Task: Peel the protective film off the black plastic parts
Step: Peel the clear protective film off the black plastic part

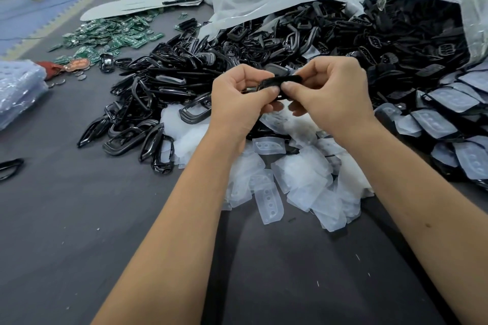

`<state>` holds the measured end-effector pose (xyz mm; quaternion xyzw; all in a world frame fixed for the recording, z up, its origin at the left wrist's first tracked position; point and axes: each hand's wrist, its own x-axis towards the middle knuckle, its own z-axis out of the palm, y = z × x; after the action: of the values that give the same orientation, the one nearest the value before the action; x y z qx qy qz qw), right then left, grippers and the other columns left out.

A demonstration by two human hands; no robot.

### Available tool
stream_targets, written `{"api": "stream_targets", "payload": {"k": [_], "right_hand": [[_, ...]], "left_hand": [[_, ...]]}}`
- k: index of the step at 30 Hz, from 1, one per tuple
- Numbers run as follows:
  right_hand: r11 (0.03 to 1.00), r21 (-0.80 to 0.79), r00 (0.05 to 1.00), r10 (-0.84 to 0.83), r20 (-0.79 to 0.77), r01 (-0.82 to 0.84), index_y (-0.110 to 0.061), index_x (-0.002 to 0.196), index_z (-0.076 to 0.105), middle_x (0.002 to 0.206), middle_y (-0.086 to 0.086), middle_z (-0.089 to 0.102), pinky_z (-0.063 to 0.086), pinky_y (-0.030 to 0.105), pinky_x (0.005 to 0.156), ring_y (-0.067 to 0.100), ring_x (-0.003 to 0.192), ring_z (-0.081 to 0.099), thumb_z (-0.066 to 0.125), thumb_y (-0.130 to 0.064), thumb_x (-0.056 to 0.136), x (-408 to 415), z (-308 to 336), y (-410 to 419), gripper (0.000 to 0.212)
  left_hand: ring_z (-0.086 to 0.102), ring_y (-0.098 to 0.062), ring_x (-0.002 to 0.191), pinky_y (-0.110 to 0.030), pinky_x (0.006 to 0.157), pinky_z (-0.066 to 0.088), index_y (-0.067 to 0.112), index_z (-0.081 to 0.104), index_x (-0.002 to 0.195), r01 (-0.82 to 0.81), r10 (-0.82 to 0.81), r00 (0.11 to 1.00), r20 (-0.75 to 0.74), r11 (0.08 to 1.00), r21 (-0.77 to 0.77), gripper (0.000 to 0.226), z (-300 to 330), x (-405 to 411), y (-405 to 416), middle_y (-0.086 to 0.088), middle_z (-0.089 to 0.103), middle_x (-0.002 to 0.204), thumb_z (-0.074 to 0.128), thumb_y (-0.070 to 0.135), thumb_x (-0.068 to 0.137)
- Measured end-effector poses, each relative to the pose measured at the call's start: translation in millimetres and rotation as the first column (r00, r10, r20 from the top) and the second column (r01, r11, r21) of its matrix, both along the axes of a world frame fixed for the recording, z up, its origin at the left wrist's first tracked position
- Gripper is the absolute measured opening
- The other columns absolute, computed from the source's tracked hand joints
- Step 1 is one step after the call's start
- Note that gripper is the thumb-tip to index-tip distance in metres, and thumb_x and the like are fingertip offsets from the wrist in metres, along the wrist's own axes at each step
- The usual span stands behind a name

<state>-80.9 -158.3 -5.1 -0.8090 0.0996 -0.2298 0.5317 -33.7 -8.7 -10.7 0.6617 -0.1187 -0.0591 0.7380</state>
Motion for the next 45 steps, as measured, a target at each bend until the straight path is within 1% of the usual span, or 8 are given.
{"api": "stream_targets", "payload": {"k": [7, 14, 20, 27, 31, 33, 37, 45], "right_hand": [[0.851, -0.524, 1.0, 0.013, -0.013, -0.018, -0.018, 0.08, 0.064, 0.066, -0.007, 0.067, 0.055, 0.028, 0.068, 0.005, 0.06, 0.065, 0.093, -0.036, 0.075, -6, 25, 5, 0.034], [0.479, -0.219, 0.434, 0.401, -0.807, -0.85, -0.022, 0.085, 0.075, 0.073, 0.0, 0.077, 0.06, 0.027, 0.058, 0.016, 0.064, 0.076, 0.091, -0.041, 0.076, -20, 48, 37, 0.027], [0.331, -0.409, 0.512, 0.346, -0.786, -0.85, -0.02, 0.077, 0.073, 0.07, -0.002, 0.074, 0.062, 0.032, 0.063, 0.019, 0.069, 0.073, 0.095, -0.035, 0.072, -22, 39, 60, 0.027], [0.463, -0.183, 0.465, 0.625, -0.627, -0.868, -0.019, 0.071, 0.07, 0.057, -0.007, 0.055, 0.044, 0.025, 0.055, 0.009, 0.054, 0.048, 0.083, -0.02, 0.085, -17, 38, 24, 0.019], [0.606, 0.224, 0.597, 0.794, -0.115, -0.764, -0.01, 0.068, 0.052, 0.097, 0.012, 0.073, 0.056, 0.027, 0.057, 0.023, 0.081, 0.067, 0.061, -0.001, 0.09, -19, 37, 1, 0.026], [0.615, 0.426, 0.717, 0.685, 0.13, -0.664, -0.011, 0.068, 0.041, 0.111, 0.017, 0.075, 0.06, 0.033, 0.062, 0.035, 0.1, 0.072, 0.049, 0.007, 0.09, -16, 31, -2, 0.03], [0.807, 0.5, 0.944, 0.32, 0.076, -0.314, -0.015, 0.064, 0.044, 0.067, 0.006, 0.059, 0.042, 0.027, 0.051, 0.02, 0.061, 0.057, 0.06, -0.019, 0.1, -4, 16, -8, 0.04], [0.909, 0.373, 0.982, 0.159, 0.101, -0.186, -0.009, 0.1, 0.067, 0.073, 0.0, 0.071, 0.047, 0.023, 0.058, 0.013, 0.062, 0.063, 0.08, 0.0, 0.086, 1, 2, -8, 0.022]], "left_hand": [[0.068, -0.023, 0.053, -0.024, 0.051, 0.053, 0.006, 0.068, 0.081, -0.095, 0.096, 0.995, 0.036, 0.995, -0.034, 0.022, 1, 5, 6, -0.015, 0.077, 0.087, 0.067, -0.016, 0.082], [0.067, -0.02, 0.051, -0.022, 0.052, 0.052, 0.01, 0.067, 0.078, -0.248, 0.251, 0.968, 0.01, 0.962, -0.118, 0.026, 2, 13, 12, -0.023, 0.074, 0.094, 0.066, -0.016, 0.081], [0.067, -0.018, 0.051, -0.023, 0.053, 0.052, 0.007, 0.065, 0.081, -0.234, 0.234, 0.972, -0.015, 0.966, -0.111, 0.023, 2, 13, 12, -0.021, 0.068, 0.088, 0.065, -0.016, 0.084], [0.067, -0.019, 0.051, -0.023, 0.053, 0.053, 0.009, 0.065, 0.079, -0.228, 0.227, 0.974, -0.022, 0.966, -0.125, 0.026, 2, 14, 13, -0.014, 0.067, 0.077, 0.065, -0.016, 0.083], [0.062, -0.015, 0.051, -0.025, 0.052, 0.051, 0.009, 0.066, 0.081, -0.216, 0.214, 0.976, -0.034, 0.972, -0.09, 0.025, 2, 15, 13, -0.009, 0.065, 0.07, 0.066, -0.015, 0.081], [0.061, -0.016, 0.053, -0.023, 0.053, 0.05, 0.009, 0.065, 0.084, -0.169, 0.166, 0.985, -0.043, 0.982, -0.079, 0.025, 2, 13, 12, -0.009, 0.067, 0.072, 0.065, -0.015, 0.082], [0.063, -0.018, 0.051, -0.024, 0.052, 0.053, 0.007, 0.065, 0.091, -0.074, 0.067, 0.996, -0.061, 0.991, -0.114, 0.023, 3, 8, 9, -0.01, 0.074, 0.088, 0.063, -0.016, 0.087], [0.063, -0.014, 0.053, -0.022, 0.055, 0.055, 0.01, 0.072, 0.092, -0.088, 0.087, 0.996, -0.028, 0.994, -0.056, 0.025, 0, 5, 1, -0.004, 0.075, 0.081, 0.065, -0.013, 0.088]]}}
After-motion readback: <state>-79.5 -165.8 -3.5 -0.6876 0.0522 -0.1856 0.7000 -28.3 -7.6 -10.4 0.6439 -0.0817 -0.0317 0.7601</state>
